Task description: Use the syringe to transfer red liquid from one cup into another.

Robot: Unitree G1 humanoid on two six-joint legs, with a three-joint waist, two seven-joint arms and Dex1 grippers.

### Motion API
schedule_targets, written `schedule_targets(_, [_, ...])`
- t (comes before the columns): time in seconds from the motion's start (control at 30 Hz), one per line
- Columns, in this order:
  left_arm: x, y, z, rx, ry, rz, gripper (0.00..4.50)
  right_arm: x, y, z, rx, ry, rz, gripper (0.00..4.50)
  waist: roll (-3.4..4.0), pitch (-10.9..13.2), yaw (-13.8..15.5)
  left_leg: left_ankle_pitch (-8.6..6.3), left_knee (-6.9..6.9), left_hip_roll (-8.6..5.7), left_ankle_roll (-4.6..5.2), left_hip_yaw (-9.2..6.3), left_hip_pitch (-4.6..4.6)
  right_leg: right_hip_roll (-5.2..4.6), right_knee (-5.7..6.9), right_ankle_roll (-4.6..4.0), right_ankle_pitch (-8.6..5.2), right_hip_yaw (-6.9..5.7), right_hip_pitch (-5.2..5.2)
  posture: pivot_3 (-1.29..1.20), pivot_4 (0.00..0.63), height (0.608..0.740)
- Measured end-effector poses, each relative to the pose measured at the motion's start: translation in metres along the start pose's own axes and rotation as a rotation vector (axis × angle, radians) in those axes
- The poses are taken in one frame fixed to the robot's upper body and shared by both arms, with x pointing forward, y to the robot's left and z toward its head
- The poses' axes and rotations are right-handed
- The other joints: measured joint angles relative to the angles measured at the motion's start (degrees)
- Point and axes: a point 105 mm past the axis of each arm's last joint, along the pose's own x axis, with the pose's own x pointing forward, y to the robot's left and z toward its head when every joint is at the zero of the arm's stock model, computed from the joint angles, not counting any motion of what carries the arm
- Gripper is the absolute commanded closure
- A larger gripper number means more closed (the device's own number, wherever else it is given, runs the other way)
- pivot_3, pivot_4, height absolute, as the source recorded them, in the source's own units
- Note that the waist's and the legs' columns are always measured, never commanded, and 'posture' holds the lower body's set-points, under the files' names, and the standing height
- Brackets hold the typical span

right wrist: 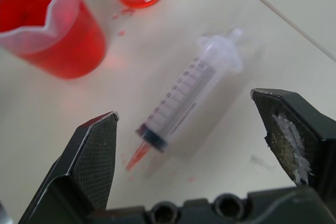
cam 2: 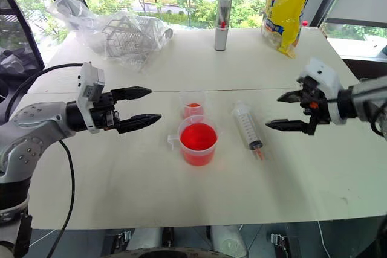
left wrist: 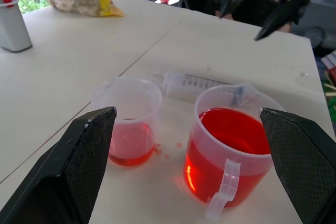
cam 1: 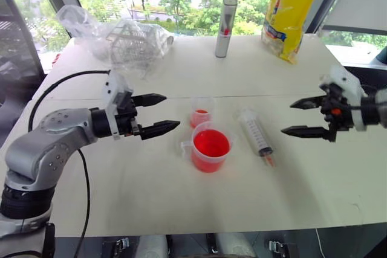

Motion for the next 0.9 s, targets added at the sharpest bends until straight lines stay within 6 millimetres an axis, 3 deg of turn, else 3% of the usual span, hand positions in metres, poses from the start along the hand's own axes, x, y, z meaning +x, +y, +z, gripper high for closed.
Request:
schedule_targets(0.23, [0.005,0.001,-0.003,-0.006,-0.009,-0.007,0.00,0.039,-0.006,0.022,0.339,0.052,0.066,0.07,0.00,0.0,0.1,0.00,-0.04,0.00,0.00,0.04,-0.11,0.00,0.02,-0.02,0.00,0.04,-0.15,0.00,0.150,0.740])
schedule_targets(0.4, [0.005,0.003,-0.004,-0.008,-0.008,0.014,0.00,0.066,-0.005,0.014,0.534,0.180,0.072,0.07,-0.01,0.0,0.4,0.00,-0.01,-0.03,0.00,0.04,-0.29,-0.03,0.01,0.01,0.02,0.02,-0.25,0.00,0.150,0.740])
schedule_targets(0.67, [0.004,0.000,-0.008,-0.008,-0.003,0.041,0.00,0.094,-0.008,-0.011,0.638,0.354,-0.018,0.07,0.01,0.0,0.0,0.00,0.12,-0.05,0.00,0.05,-0.74,0.03,0.13,0.18,0.12,0.02,-0.69,0.00,0.150,0.740])
schedule_targets(0.9, [0.003,0.000,-0.011,-0.013,0.000,0.062,0.00,0.116,-0.006,-0.019,0.611,0.424,-0.051,0.07,0.03,0.0,0.0,0.01,0.13,-0.07,0.00,0.01,-0.74,0.08,0.27,0.17,0.12,-0.03,-0.76,0.00,0.150,0.740])
